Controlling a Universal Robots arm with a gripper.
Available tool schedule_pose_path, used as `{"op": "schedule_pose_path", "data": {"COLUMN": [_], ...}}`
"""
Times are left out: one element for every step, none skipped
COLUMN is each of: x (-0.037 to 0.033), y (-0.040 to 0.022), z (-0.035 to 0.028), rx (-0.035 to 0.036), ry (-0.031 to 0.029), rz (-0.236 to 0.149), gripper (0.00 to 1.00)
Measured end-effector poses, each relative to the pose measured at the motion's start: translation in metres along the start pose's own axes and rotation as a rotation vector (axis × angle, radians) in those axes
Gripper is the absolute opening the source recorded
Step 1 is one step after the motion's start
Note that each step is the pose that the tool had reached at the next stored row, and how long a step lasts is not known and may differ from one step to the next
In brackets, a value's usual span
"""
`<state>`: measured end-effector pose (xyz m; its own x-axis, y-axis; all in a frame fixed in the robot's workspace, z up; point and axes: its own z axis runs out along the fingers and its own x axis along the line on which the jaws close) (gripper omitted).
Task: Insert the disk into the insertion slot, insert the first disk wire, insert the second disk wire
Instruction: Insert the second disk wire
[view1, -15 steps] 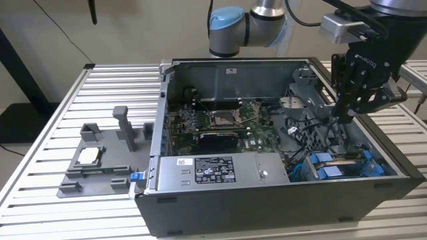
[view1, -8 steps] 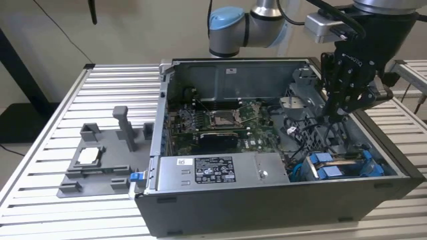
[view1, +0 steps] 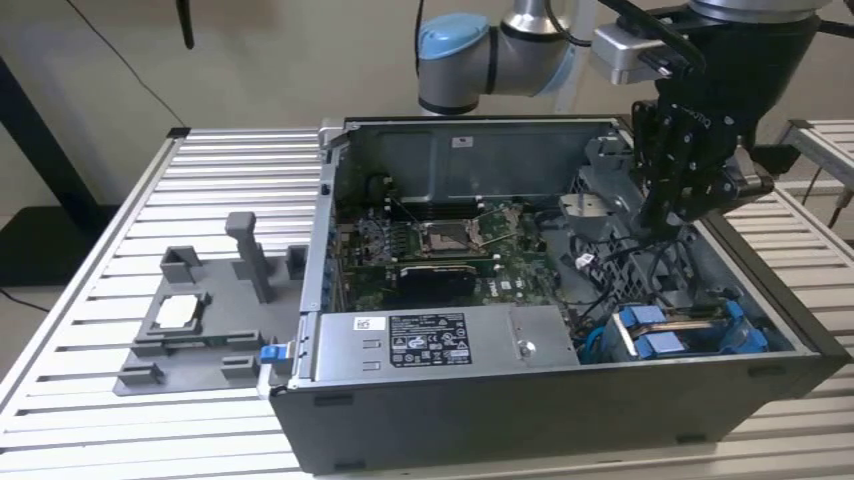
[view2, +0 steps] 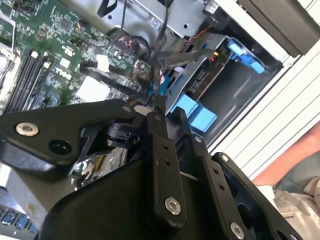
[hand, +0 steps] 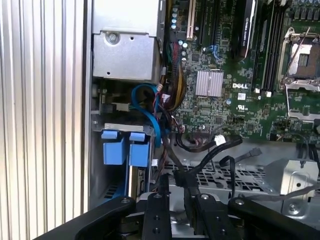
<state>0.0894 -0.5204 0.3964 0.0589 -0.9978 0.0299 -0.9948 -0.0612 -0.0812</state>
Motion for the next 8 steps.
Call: {"op": "schedule_pose_path", "data": {"x": [-0.0008, -0.0018, -0.0027, -0.0037, -0.0046, -0.0055, -0.0064, -0.0072], "y": [0.0024, 0.0047, 0.0065, 0.0080, 0.0093, 0.0104, 0.0114, 0.0121], "z": [0.0001, 0.0003, 0.0008, 0.0015, 0.0023, 0.0032, 0.0042, 0.0052], "rx": [0.0051, 0.0102, 0.0145, 0.0187, 0.0226, 0.0268, 0.0311, 0.0352], "ry": [0.0003, 0.0006, 0.0014, 0.0026, 0.0037, 0.0048, 0.0060, 0.0068], "rz": [0.000, 0.000, 0.000, -0.001, -0.003, -0.004, -0.006, -0.009], "gripper": [0.27, 0.27, 0.27, 0.27, 0.27, 0.27, 0.27, 0.27]}}
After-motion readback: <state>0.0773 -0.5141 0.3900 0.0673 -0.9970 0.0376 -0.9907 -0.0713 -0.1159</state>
